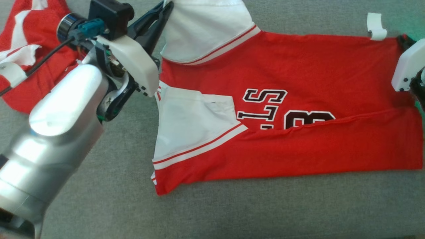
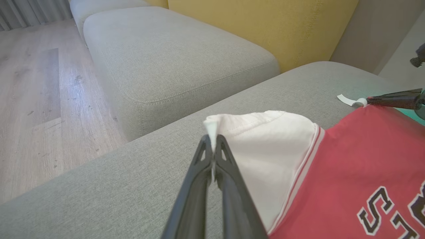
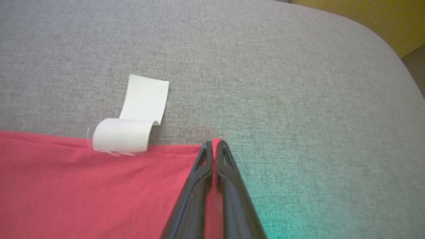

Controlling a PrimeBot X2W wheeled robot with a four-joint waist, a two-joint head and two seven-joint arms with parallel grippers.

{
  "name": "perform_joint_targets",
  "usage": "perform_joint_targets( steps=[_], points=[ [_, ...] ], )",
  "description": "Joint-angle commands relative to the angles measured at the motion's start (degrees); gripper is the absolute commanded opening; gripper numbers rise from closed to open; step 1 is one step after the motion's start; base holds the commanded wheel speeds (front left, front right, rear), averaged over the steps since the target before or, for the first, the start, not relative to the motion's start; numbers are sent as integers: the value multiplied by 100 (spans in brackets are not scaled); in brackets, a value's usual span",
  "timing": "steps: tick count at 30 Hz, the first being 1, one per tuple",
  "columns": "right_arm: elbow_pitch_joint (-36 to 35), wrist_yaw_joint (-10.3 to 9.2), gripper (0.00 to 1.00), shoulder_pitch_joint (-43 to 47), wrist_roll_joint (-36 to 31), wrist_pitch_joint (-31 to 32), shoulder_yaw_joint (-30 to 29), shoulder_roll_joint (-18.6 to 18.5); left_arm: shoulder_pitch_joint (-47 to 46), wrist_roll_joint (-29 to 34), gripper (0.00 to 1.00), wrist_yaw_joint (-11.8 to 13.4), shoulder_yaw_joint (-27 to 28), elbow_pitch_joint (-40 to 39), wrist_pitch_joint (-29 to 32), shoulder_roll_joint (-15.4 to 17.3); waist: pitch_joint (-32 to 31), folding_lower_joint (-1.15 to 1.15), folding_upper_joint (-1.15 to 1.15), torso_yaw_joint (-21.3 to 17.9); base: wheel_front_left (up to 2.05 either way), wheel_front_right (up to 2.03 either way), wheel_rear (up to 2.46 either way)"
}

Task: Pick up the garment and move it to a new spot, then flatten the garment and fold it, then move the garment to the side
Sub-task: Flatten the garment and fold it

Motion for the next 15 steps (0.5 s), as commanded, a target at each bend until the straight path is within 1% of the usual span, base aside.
perform_joint_targets(
  steps=[1, 7, 11, 15],
  points=[
    [-47, -5, 0, -10, 65, -46, 69, -83, -245, 62, 0, 58, 285, -100, -18, 260, 16, 0, 0, -38, 0, 0, 0],
    [-173, -5, 0, -438, 312, -458, 102, -86, -461, 100, 0, 182, 462, 174, -254, 282, 86, 0, 0, -189, 0, 0, 0],
    [-214, -5, 0, -784, 467, -733, 48, -33, -758, 215, 0, 326, 597, 502, -561, 189, 152, 0, 0, -272, 0, 0, 0],
    [-207, -5, 0, -1151, 554, -1069, -32, 44, -1162, 350, 0, 333, 668, 923, -907, 47, 219, 0, 0, -335, 0, 0, 0]
  ],
)
